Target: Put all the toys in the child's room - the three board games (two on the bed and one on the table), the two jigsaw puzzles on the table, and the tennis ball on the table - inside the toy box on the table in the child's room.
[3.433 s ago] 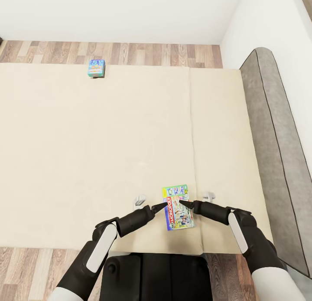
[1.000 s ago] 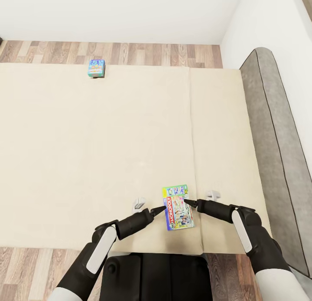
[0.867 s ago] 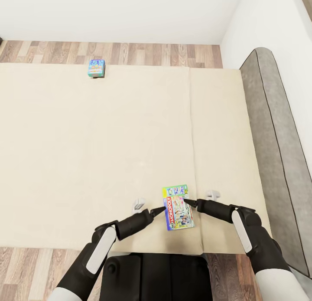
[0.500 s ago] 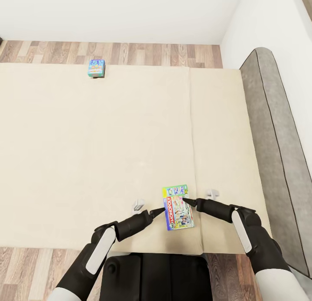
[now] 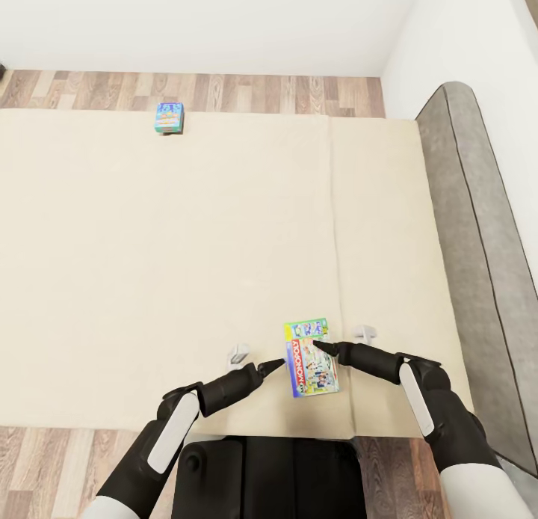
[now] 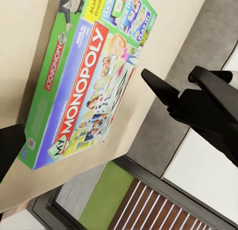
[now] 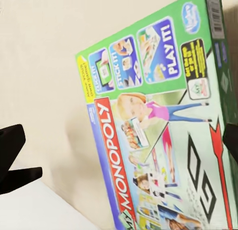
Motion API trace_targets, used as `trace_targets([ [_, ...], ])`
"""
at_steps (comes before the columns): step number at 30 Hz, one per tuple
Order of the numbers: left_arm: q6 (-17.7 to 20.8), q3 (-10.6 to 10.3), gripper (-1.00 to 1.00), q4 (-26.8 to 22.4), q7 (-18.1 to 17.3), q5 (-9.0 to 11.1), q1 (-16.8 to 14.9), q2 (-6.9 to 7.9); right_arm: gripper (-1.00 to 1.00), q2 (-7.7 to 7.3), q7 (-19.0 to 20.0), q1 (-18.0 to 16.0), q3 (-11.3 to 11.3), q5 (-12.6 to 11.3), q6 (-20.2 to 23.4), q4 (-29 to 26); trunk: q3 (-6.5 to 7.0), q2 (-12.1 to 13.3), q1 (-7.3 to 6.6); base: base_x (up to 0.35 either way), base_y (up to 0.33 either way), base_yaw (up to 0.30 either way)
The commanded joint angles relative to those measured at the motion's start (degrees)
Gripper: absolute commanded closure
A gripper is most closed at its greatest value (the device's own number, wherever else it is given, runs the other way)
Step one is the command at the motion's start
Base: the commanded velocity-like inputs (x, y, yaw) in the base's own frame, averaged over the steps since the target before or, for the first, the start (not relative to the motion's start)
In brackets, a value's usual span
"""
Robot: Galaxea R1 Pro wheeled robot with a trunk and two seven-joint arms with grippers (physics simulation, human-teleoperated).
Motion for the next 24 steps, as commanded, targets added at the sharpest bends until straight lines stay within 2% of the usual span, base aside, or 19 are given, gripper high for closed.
trace_targets([
  [1, 0.36, 0.04, -1.00, 0.00, 0.01, 0.30, -0.02, -0.01, -1.00, 0.01, 0.11, -0.01, -0.07, -0.16, 0.34, -0.03, -0.03, -0.04, 0.01, 0.000, 0.163, 0.000],
  [11, 0.31, 0.04, -1.00, 0.02, 0.01, 0.29, -0.01, 0.00, -1.00, 0.01, 0.17, -0.01, -0.07, -0.16, 0.31, 0.00, -0.03, -0.04, 0.01, 0.000, 0.146, 0.000],
  [24, 0.30, 0.04, -1.00, 0.02, 0.01, 0.30, -0.03, 0.00, -1.00, 0.01, -0.29, -0.01, -0.10, -0.05, 0.30, 0.03, -0.03, -0.04, 0.01, 0.000, 0.034, 0.000],
])
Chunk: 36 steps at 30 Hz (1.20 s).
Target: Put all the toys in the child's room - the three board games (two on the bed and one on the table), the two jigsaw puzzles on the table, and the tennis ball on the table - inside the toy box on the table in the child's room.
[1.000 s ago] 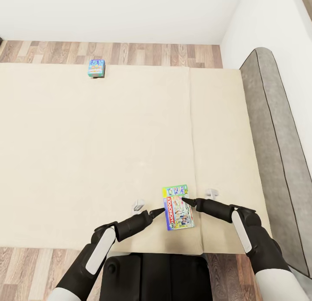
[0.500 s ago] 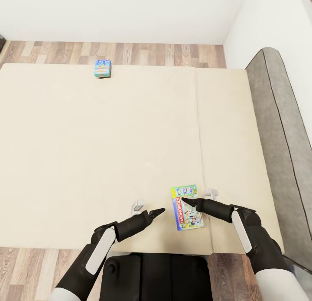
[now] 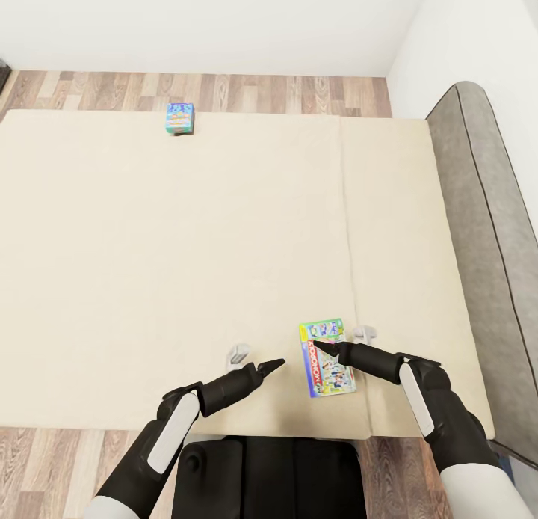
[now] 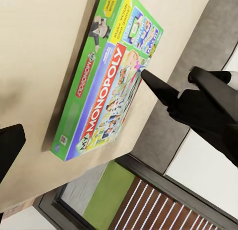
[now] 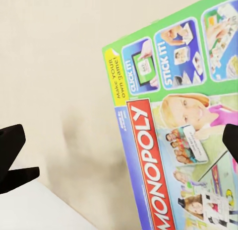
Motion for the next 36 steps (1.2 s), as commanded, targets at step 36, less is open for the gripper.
trace_targets([
  [36, 0.38, 0.05, -1.00, -0.01, 0.02, 0.29, -0.01, -0.01, -1.00, 0.00, -4.57, 0.13, -0.07, -0.12, 0.34, -2.67, -0.03, -0.04, 0.01, 0.000, 0.002, 0.000],
])
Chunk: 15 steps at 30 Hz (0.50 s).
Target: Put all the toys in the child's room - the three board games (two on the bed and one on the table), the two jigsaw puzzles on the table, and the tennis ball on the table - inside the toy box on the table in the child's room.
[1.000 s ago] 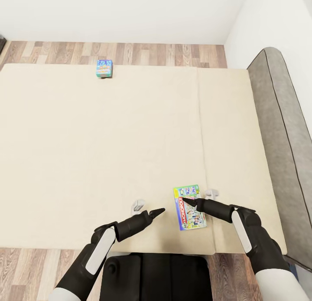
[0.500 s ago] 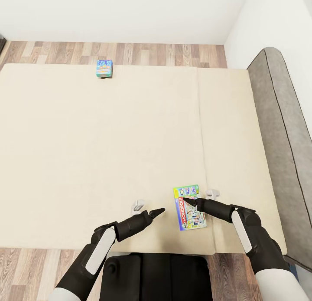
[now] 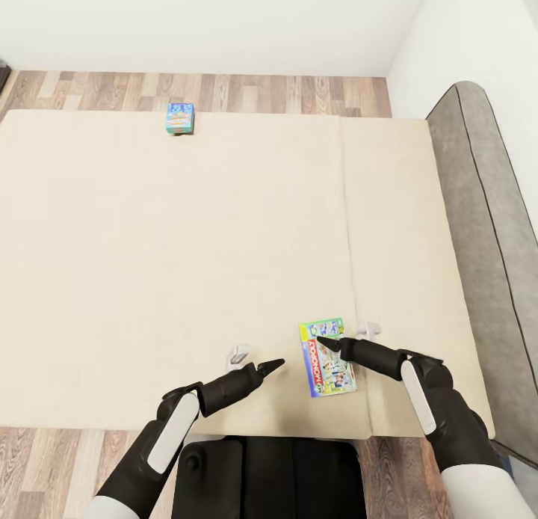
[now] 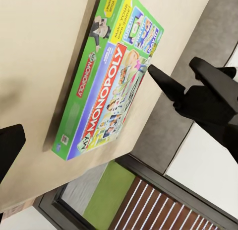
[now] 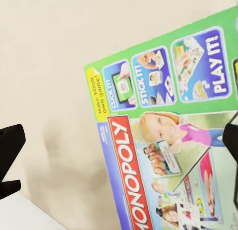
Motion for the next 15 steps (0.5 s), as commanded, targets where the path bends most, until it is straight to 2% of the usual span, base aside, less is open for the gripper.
trace_targets([
  [1, 0.38, 0.05, -1.00, -0.01, 0.02, 0.30, 0.00, -0.02, -1.00, 0.00, 0.08, 0.16, -0.09, -0.17, 0.38, -0.68, -0.03, -0.04, 0.01, 0.000, 0.000, 0.000],
  [15, 0.38, 0.05, -1.00, -0.01, 0.02, 0.31, 0.01, -0.02, -1.00, 0.00, 0.08, 1.25, -0.15, -0.16, 0.55, -3.73, -0.03, -0.04, 0.01, 0.000, 0.000, 0.000],
])
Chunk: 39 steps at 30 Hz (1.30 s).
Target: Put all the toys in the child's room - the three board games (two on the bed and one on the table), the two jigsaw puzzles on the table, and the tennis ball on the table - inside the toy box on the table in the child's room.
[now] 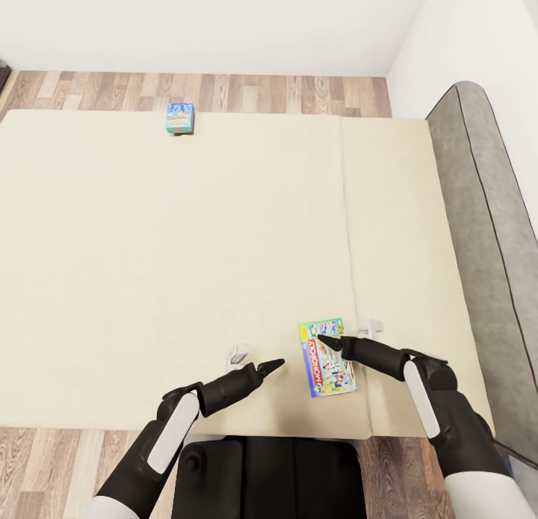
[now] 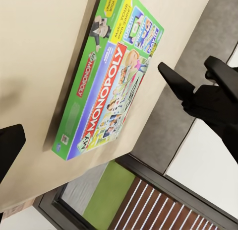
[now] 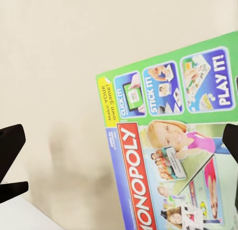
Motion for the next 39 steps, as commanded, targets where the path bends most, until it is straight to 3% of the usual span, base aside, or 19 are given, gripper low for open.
trace_targets([
  [1, 0.38, 0.05, -1.00, -0.01, 0.02, 0.30, 0.00, -0.02, -1.00, 0.00, 0.11, 0.04, -0.07, -0.18, 0.64, -0.18, -0.03, -0.04, 0.02, 0.000, 0.000, 0.000],
  [19, 0.38, 0.05, -1.00, -0.01, 0.02, 0.30, -0.05, -0.02, -1.00, -0.07, 0.25, 0.48, -0.11, -0.18, 7.99, -4.23, -0.03, -0.04, 0.02, 0.000, 0.000, 0.000],
  [31, 0.38, 0.05, -1.00, -0.01, 0.02, 0.30, -0.02, -0.02, -1.00, -0.24, 0.04, 0.67, -0.26, -0.11, 9.10, -5.10, -0.03, -0.04, 0.02, 0.000, 0.000, 0.000],
  [39, 0.38, 0.05, -1.00, -0.01, 0.00, 0.30, -0.04, -0.02, -1.00, -1.60, 0.02, 0.69, -0.32, -0.09, 9.32, -5.32, -0.03, -0.04, 0.02, 0.000, 0.000, 0.000],
])
